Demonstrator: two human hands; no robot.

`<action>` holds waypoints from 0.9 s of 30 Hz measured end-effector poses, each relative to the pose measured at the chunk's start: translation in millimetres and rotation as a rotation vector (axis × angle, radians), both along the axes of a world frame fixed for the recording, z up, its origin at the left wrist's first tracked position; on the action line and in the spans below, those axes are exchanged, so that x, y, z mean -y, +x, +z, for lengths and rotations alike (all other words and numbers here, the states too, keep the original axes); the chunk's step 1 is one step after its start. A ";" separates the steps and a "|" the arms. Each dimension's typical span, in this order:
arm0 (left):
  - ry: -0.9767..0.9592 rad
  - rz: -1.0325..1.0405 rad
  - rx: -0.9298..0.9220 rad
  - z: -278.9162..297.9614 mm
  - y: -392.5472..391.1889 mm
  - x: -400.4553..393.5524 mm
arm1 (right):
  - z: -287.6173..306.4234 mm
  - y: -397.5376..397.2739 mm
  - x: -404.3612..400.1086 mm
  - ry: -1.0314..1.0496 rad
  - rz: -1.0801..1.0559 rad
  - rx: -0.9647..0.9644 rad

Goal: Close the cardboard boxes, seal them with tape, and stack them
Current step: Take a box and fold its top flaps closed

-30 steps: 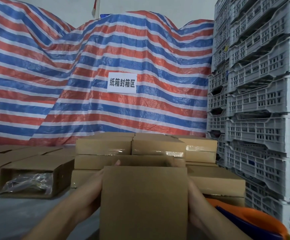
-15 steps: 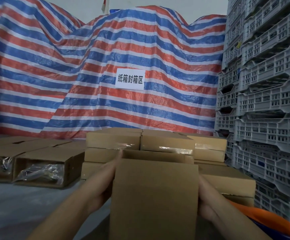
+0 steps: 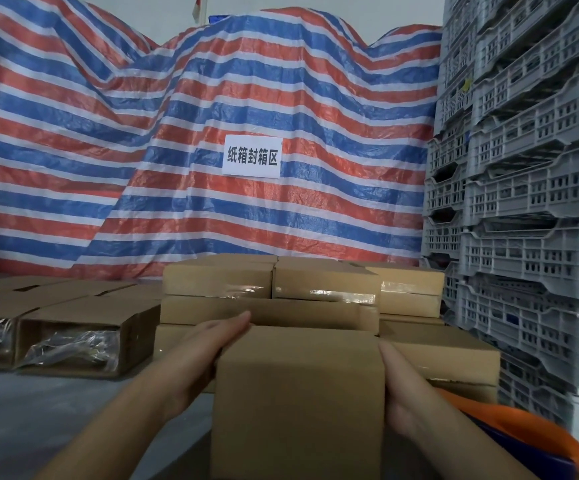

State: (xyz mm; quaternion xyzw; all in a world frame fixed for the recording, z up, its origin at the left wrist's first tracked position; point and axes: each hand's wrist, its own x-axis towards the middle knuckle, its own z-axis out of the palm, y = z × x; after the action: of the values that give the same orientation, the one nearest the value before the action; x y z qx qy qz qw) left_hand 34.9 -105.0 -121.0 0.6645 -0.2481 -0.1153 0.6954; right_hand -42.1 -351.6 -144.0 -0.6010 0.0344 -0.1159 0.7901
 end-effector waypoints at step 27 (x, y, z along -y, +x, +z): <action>-0.128 0.027 0.100 -0.4 -0.8 1.4 | 18.6 -11.5 13.1 -0.126 0.189 0.005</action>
State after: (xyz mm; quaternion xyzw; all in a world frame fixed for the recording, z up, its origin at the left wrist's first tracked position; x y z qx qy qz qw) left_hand 34.1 -106.4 -121.4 0.6268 -0.2806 -0.0565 0.7247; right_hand -53.6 -364.6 -125.4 -0.6495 -0.0319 -0.0443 0.7584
